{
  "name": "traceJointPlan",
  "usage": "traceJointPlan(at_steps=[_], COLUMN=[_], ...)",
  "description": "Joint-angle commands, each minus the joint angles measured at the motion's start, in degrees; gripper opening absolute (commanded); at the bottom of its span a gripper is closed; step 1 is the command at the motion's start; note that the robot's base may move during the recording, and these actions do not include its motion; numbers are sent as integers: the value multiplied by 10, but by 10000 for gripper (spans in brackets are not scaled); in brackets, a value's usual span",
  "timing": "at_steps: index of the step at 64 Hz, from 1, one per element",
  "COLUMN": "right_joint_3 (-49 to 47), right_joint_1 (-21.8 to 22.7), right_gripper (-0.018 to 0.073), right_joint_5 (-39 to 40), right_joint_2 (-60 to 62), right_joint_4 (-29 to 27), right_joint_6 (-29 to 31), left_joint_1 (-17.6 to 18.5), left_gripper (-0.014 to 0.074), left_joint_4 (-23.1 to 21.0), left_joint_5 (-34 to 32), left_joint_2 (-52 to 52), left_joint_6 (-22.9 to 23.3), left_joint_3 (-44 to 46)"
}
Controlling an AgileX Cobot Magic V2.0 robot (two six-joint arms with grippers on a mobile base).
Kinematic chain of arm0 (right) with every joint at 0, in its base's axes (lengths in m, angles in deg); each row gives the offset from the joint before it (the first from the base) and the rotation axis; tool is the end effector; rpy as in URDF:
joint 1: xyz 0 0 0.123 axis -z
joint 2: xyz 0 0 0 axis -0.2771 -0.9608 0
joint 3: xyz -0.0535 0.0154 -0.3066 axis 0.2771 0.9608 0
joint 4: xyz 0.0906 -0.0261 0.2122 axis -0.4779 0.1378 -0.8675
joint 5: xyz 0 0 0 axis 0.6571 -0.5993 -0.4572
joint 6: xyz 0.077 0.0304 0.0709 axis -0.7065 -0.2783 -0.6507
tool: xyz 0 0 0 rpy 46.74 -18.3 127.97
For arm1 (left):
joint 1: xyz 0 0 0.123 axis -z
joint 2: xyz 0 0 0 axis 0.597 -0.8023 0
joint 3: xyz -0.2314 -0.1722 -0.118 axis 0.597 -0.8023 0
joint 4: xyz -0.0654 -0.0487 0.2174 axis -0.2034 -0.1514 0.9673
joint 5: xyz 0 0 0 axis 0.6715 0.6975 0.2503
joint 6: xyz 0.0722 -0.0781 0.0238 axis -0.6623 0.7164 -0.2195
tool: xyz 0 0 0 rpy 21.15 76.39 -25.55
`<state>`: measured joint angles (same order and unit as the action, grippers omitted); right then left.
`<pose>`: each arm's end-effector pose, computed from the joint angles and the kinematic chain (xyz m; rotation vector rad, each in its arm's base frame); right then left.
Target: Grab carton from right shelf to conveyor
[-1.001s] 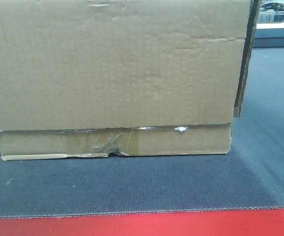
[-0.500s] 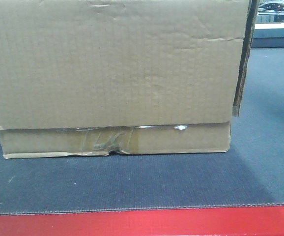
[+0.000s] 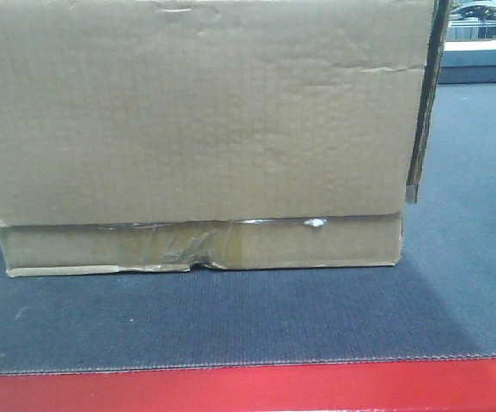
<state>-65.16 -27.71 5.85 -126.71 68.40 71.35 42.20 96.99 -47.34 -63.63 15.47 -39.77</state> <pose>0.1149 0.0224 0.3217 -0.1165 2.0214 0.1679 0.0913 0.0072 0.3046 -0.1983 2.0723 -0.0282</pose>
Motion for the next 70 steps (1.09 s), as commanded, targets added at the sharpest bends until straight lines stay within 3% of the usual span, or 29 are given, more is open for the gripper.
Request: traceJointPlan(at_steps=[1, 12, 26, 70], right_joint_3=[50, 105, 110, 110], right_joint_1=[3, 3, 3, 3], right_gripper=[-69, -69, -69, -69], right_joint_5=[64, 104, 118, 150], right_joint_2=[58, 164, 248, 256], right_joint_4=[4, 16, 23, 23], right_joint_6=[6, 11, 11, 11], left_joint_1=[-2, -2, -2, -2], left_gripper=[0, 0, 0, 0], left_joint_4=[-3, -3, -3, -3], left_joint_5=[-17, -17, -17, -17], left_joint_2=[41, 94, 118, 118], left_joint_6=[-17, -29, -29, -29], left_joint_3=[-13, -14, -14, -14])
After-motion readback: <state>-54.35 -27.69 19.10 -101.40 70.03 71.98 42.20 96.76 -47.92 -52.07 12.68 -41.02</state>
